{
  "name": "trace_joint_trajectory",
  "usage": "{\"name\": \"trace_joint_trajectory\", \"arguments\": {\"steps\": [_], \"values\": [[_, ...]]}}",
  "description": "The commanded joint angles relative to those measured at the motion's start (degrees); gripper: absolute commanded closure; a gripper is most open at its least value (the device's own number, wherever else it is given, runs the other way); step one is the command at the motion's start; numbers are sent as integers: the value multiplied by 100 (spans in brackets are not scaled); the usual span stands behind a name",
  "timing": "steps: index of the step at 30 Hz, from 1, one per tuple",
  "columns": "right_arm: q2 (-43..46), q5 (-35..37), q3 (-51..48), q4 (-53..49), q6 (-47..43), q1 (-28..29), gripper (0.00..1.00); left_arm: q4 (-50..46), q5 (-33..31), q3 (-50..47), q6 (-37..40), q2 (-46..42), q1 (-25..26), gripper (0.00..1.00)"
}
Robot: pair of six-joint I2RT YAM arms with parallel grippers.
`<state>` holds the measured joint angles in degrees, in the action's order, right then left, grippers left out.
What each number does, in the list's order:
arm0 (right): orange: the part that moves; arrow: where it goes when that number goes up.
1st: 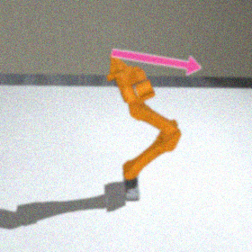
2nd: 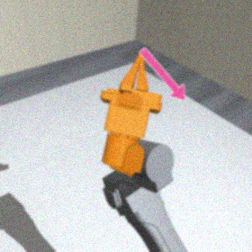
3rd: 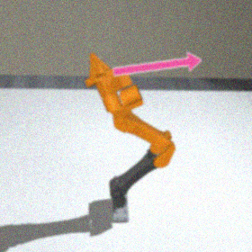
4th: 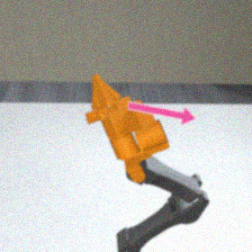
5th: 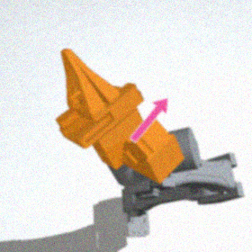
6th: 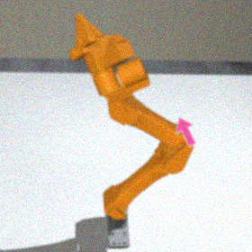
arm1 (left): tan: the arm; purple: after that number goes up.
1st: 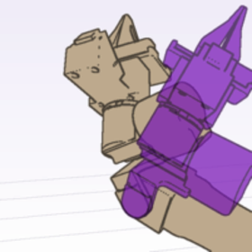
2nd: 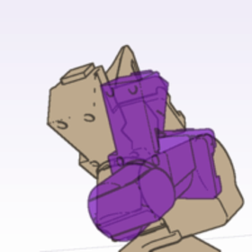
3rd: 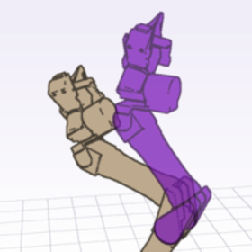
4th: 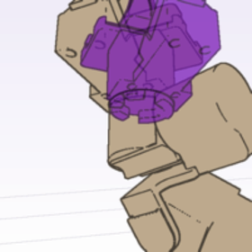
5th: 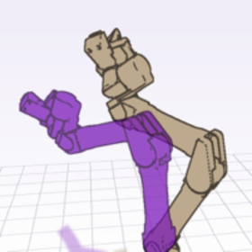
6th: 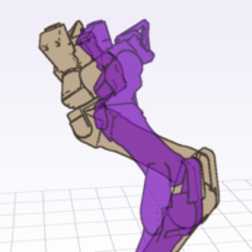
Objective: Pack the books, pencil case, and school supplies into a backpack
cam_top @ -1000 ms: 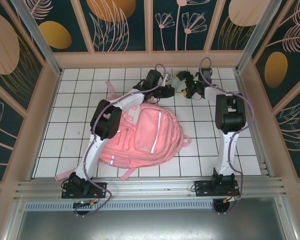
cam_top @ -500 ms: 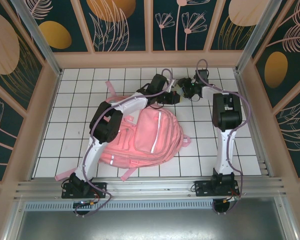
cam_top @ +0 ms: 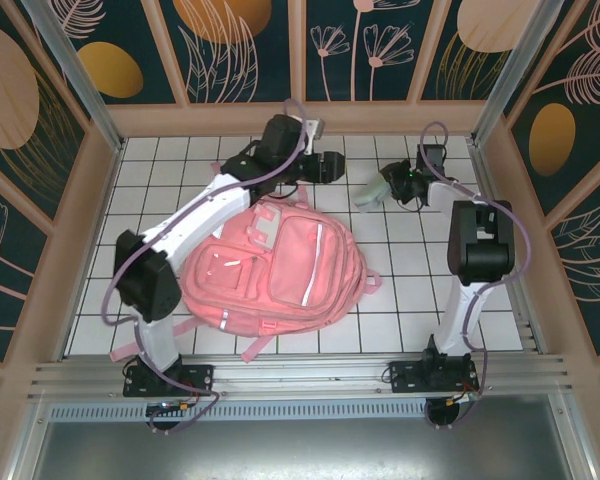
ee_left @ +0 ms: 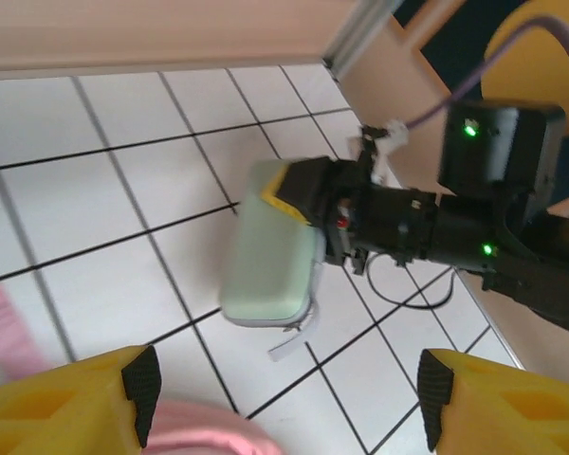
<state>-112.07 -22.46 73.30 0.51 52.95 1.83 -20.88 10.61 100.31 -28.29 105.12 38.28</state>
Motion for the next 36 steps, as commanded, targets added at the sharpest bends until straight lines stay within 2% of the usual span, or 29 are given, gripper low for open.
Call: {"name": "trace_joint_trajectory", "arguments": {"steps": [1,6,9,17,22,28,36], "values": [[547,222,-472,211,-41,31,63,-1054,-641,-542,-471,-121,18,28],[1078,191,-1035,397,-64,38,63,-803,-190,-1685,-943,-905,20,30],[1358,114,-1329,484,-104,66,63,-324,502,-2295,-1497,-1060,119,34],[1759,-63,-1812,642,-123,123,63,-399,515,-2516,-1537,-726,753,43],[1763,-149,-1933,740,-117,143,63,-284,576,-2724,-1700,-764,843,51],[1792,-215,-1968,819,-82,143,63,-287,449,-2990,-1747,-880,883,49],[1627,-480,-2040,1013,82,101,63,-98,593,-2921,-1829,-509,1084,59]]}}
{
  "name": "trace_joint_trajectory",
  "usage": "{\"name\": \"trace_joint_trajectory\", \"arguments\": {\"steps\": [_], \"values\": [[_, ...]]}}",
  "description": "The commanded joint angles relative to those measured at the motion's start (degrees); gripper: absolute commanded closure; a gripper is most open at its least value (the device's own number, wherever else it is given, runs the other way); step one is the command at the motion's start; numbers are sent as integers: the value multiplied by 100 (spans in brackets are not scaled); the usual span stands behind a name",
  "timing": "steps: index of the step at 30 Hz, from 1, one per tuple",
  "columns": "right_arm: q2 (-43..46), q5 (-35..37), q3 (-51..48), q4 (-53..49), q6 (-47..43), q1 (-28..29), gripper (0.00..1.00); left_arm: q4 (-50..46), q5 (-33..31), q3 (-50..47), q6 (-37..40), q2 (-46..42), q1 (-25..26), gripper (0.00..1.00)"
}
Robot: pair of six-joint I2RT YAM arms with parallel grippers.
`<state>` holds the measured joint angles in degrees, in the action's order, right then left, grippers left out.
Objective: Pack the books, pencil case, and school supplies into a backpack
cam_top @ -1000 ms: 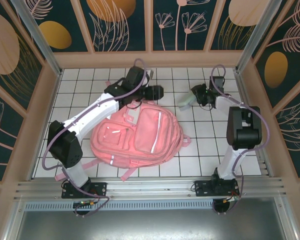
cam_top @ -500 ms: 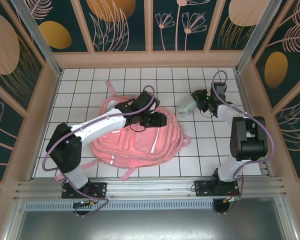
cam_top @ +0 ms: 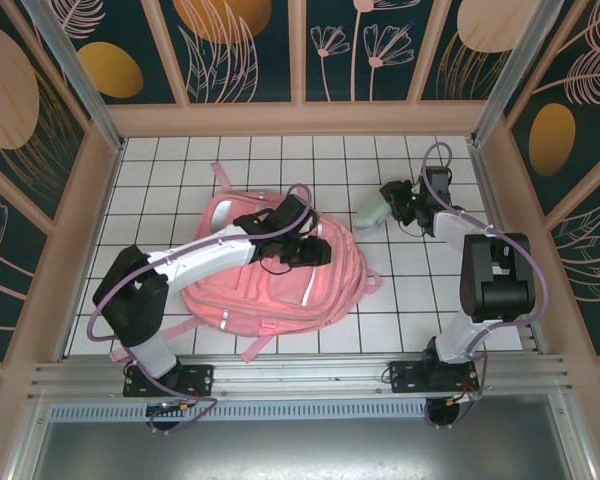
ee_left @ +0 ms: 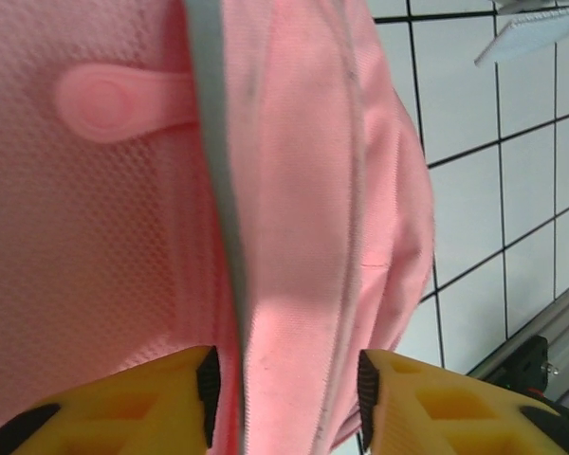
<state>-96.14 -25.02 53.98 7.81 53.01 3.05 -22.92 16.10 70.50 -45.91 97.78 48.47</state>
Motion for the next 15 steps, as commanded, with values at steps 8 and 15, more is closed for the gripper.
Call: {"name": "trace_joint_trajectory", "arguments": {"steps": [8,15], "values": [[52,-425,-168,440,269,-63,62,-130,-295,43,164,374,66,70],[65,-487,-164,444,290,-65,63,-56,-281,232,277,215,58,100]]}}
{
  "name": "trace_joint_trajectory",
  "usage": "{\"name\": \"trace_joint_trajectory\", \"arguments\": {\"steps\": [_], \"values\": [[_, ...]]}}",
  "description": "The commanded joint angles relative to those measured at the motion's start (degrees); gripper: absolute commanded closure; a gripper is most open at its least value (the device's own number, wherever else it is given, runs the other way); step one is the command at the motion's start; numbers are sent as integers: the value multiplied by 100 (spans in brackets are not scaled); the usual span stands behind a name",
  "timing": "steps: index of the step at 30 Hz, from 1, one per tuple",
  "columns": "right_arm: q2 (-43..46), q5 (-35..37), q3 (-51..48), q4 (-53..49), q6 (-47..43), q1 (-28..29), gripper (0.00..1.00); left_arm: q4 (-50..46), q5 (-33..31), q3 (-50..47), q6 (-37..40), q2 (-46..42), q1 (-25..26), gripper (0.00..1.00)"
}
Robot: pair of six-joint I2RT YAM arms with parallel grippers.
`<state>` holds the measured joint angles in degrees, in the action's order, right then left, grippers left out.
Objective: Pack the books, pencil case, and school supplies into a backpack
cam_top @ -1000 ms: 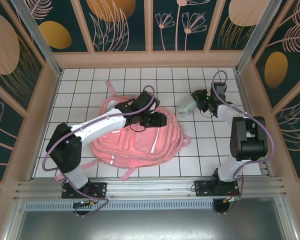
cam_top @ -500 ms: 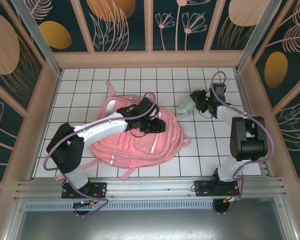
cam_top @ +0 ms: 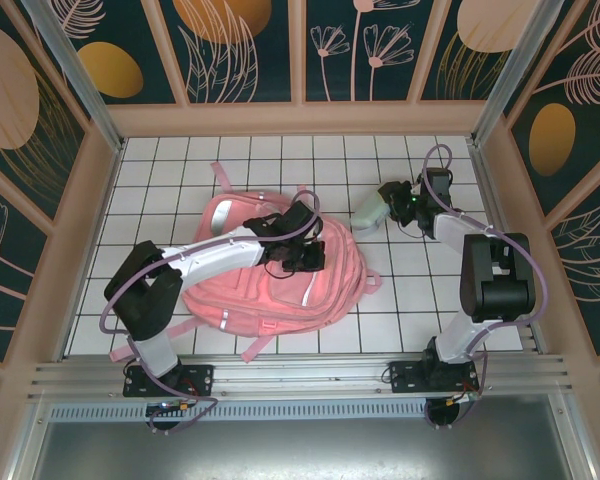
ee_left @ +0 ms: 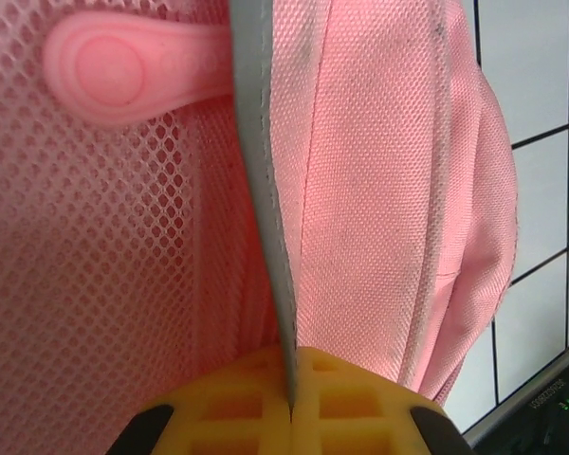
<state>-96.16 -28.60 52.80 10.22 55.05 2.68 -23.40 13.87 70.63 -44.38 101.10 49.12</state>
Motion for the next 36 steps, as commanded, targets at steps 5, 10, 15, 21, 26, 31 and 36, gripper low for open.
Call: {"name": "trace_joint_trajectory", "arguments": {"steps": [5,10,15,21,26,31,36], "values": [[255,-88,15,72,41,-28,63,99,267,188,260,-740,-178,100],[615,28,73,-139,-17,-31,63,432,1043,-205,135,-1802,-813,100],[1005,6,170,-306,-34,-15,63,355,1931,-175,179,-2381,-1281,100],[1561,-49,404,-741,-357,80,62,213,2632,-70,264,-2888,-1941,100],[1954,-359,236,-659,-555,368,62,198,3502,125,272,-3190,-2580,100],[2024,-561,218,-900,-993,1108,62,608,3865,135,47,-3238,-2662,100],[1800,-1438,-137,-335,-1287,1789,62,626,3925,308,45,-3235,-2715,100]]}}
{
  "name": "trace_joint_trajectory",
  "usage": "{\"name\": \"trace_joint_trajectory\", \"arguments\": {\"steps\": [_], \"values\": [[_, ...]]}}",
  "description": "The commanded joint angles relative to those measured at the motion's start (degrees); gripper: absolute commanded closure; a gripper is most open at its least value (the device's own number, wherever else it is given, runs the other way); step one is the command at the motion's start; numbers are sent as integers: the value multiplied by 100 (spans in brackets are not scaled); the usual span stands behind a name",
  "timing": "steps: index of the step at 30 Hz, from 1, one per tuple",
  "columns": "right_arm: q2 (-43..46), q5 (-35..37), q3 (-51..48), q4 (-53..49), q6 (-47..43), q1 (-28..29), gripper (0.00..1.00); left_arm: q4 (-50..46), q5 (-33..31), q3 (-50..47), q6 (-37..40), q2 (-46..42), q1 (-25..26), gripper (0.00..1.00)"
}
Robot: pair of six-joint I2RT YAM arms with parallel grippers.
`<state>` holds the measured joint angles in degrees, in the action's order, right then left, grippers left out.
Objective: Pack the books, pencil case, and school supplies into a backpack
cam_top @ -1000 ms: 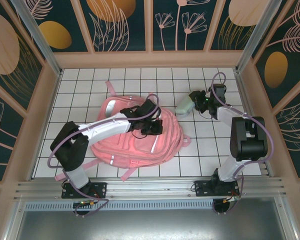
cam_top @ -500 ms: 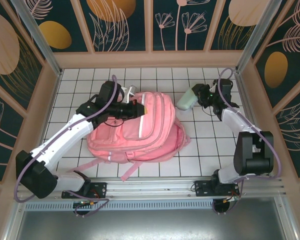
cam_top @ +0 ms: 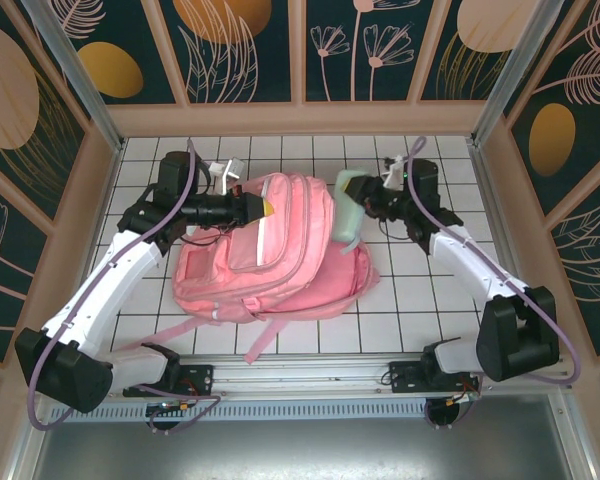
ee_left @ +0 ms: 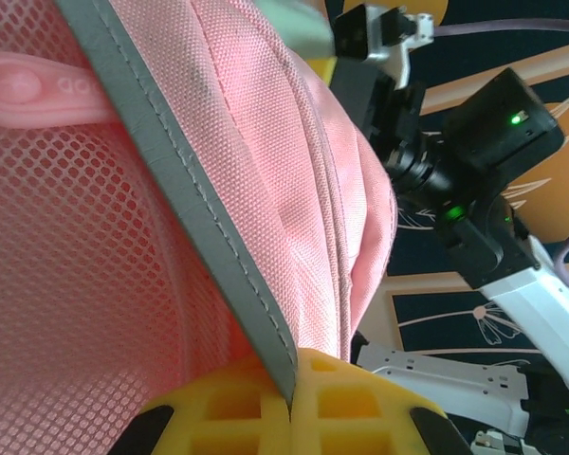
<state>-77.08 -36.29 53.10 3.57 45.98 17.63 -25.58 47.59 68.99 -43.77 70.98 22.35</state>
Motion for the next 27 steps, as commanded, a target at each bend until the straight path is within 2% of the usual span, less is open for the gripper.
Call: {"name": "trace_joint_trajectory", "arguments": {"steps": [1,4,11,16,19,21,23,27], "values": [[-193,-759,-184,348,-437,410,62,832,548,491,-37,-218,-46,100],[-560,-997,-183,372,-519,793,62,844,528,493,-44,-173,-50,100],[-1688,-468,-236,1193,501,1310,63,812,417,475,-12,-215,-90,100],[-2641,45,340,1283,909,1840,59,783,352,379,-7,-277,-108,100],[-2931,393,512,1206,965,2019,47,776,331,376,-11,-312,-116,100],[-2886,668,466,1058,897,2030,34,711,270,387,21,-312,-116,100],[-2658,907,335,905,745,1975,25,686,227,363,35,-317,-117,100],[-1884,1314,95,384,237,1841,12,685,179,270,44,-357,-117,100]]}}
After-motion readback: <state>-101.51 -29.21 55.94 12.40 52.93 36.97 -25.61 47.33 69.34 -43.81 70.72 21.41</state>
